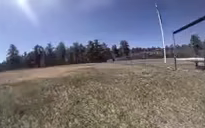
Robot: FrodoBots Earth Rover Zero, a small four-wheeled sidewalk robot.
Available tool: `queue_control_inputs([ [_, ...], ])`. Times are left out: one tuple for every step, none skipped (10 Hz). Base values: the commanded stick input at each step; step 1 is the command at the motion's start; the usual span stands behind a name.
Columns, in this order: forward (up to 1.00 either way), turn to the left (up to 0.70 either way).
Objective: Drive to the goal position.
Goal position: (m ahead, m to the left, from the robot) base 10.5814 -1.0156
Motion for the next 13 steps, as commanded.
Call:
queue_control_inputs([
  [0.7, 0.0],
  [0.7, 0.0],
  [0.7, 0.0],
  [0.7, 0.0],
  [0.7, 0.0],
  [0.7, -0.05],
  [0.7, -0.28],
  [0.7, -0.15],
  [0.7, -0.02],
  [0.7, 0.0],
  [0.7, -0.15],
  [0.7, -0.31],
  [0.7, 0.0],
])
